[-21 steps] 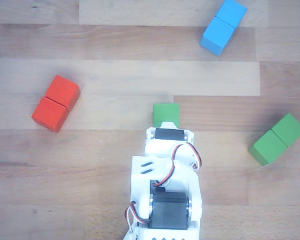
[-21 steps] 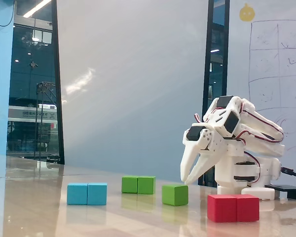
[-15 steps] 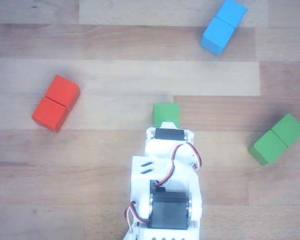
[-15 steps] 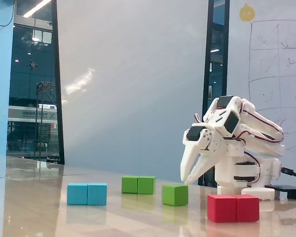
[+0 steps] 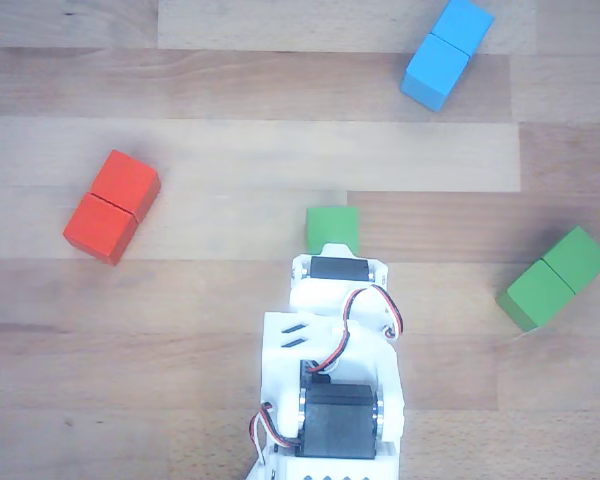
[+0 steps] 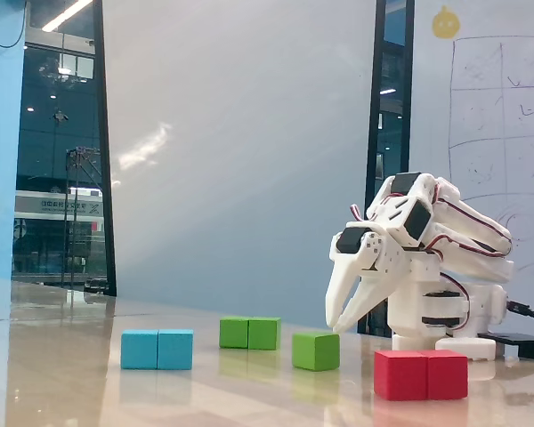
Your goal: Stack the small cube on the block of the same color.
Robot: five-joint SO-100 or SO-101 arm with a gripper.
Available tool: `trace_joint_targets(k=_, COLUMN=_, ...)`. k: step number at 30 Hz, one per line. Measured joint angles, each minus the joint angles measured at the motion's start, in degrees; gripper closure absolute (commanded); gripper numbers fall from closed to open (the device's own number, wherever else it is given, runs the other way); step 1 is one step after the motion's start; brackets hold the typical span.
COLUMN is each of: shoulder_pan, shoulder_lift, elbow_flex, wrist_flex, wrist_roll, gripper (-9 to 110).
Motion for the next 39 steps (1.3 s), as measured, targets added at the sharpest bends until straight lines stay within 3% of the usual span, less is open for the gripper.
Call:
trace_joint_targets(k=32, shoulder_pan=1.3, shoulder_lift=-0.3, elbow_flex=0.0, wrist_flex=0.0, wrist_roll=0.0, gripper=101)
trace_joint_targets(k=39, shoulder_pan=4.7, shoulder_lift=-19.9, elbow_flex=-10.3, wrist_flex=-7.2, wrist_roll=0.0, gripper=101)
